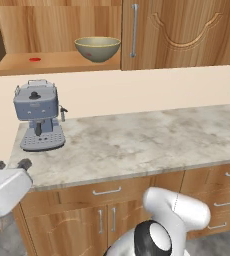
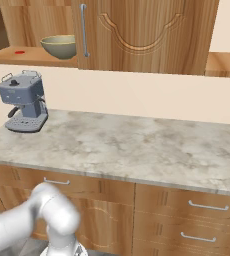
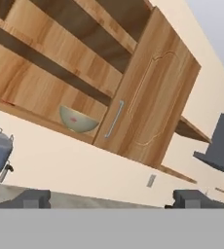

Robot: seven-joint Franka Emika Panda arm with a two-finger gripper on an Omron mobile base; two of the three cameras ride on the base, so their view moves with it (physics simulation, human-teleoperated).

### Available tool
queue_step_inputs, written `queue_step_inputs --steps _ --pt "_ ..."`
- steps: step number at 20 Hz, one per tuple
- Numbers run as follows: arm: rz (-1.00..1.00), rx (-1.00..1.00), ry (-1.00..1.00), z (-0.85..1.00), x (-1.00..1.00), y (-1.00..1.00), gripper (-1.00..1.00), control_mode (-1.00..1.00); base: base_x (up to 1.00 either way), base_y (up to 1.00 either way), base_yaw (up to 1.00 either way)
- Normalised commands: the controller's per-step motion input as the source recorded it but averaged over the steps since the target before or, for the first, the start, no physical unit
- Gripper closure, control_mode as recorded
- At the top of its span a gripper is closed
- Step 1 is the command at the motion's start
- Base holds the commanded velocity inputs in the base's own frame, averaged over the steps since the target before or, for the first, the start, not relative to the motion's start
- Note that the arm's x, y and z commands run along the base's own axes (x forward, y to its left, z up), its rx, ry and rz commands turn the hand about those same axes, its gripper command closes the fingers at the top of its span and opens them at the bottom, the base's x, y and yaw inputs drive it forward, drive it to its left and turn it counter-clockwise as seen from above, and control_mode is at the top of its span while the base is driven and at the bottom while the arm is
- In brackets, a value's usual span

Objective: Pick the mug and place it in the sink. Pick the bowl and place it in the open cabinet and then close the cabinet.

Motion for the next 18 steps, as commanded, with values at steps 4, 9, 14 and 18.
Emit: queue_step_inputs --steps 4,9,14,18 --pt "-0.02 -0.15 -0.14 0.03 -0.14 0.47 -1.0 -1.0 0.0 0.0 0.0" --pt "0.0 -0.17 -0.17 0.06 -0.05 0.61 -1.0 -1.0 0.0 0.0 0.0" --pt "-0.01 -0.17 -0.18 0.0 0.09 0.73 -1.0 -1.0 0.0 0.0 0.0" --pt "-0.02 -0.12 -0.09 0.0 0.51 0.38 -1.0 -1.0 0.0 0.0 0.0"
